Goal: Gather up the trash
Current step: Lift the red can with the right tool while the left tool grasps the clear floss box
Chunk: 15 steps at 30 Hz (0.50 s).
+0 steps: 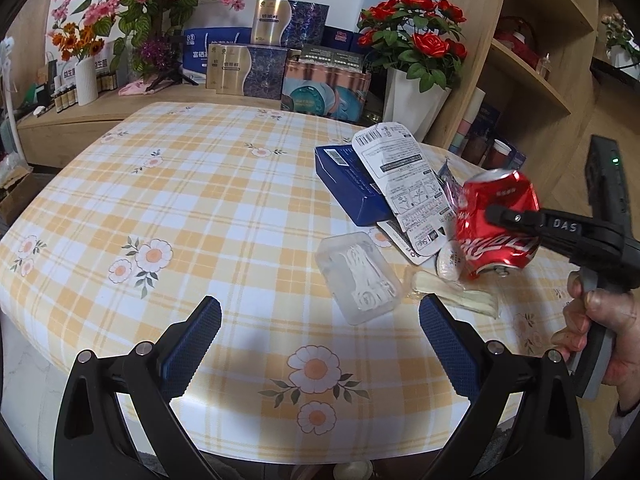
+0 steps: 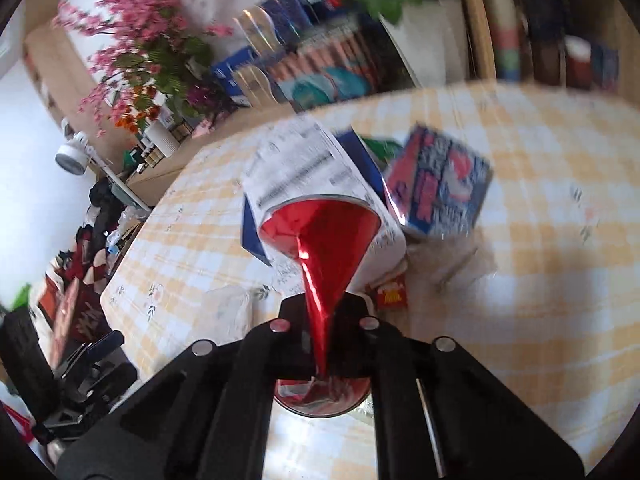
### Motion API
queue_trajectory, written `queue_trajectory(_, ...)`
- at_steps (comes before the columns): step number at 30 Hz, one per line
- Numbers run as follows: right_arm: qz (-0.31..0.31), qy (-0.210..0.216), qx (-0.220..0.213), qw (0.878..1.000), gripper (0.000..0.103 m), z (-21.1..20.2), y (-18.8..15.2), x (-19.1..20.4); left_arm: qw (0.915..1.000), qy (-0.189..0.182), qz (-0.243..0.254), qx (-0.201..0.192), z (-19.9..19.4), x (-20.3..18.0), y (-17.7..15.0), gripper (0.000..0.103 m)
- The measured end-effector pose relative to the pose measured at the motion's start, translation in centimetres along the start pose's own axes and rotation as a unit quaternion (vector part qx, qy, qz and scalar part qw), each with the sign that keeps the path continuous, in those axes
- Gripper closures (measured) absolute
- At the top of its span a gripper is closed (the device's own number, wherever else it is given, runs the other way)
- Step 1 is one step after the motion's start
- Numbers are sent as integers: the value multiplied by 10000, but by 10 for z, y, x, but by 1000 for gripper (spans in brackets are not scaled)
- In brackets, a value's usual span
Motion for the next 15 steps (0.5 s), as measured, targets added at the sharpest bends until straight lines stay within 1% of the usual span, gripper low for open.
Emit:
queue_trajectory(4, -267, -121, -294, 9991, 94, -16, 4, 6, 9999, -91, -12, 141, 10, -6, -1, 6)
queue_trajectory(7, -434, -365, -413, 9975, 94, -23, -2, 8, 9995, -138, -42, 295, 23, -13, -1, 6)
queue_trajectory(9, -418, -428, -427, 9973, 94, -26, -7, 4, 9987, -157, -99, 477, 36, -18, -1, 6)
queue_trajectory(13, -250, -543, -446, 9972, 94, -31, -18, -9, 9974, -70, -255, 671, 59, -23, 0, 6)
queue_trajectory(15, -179, -571, -458, 9972, 94, -34, -23, -15, 9969, 63, -229, 753, 69, -26, 2, 7)
Point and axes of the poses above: each gripper's, at about its wrist camera, not at the fingertips, and z roughly the way its jaws point, x to its left, y to its top, the point moved 4 cm from there along z, roughly the way its jaws point, and after that the axes turned 6 degrees about -x, right-handed, at the moved point
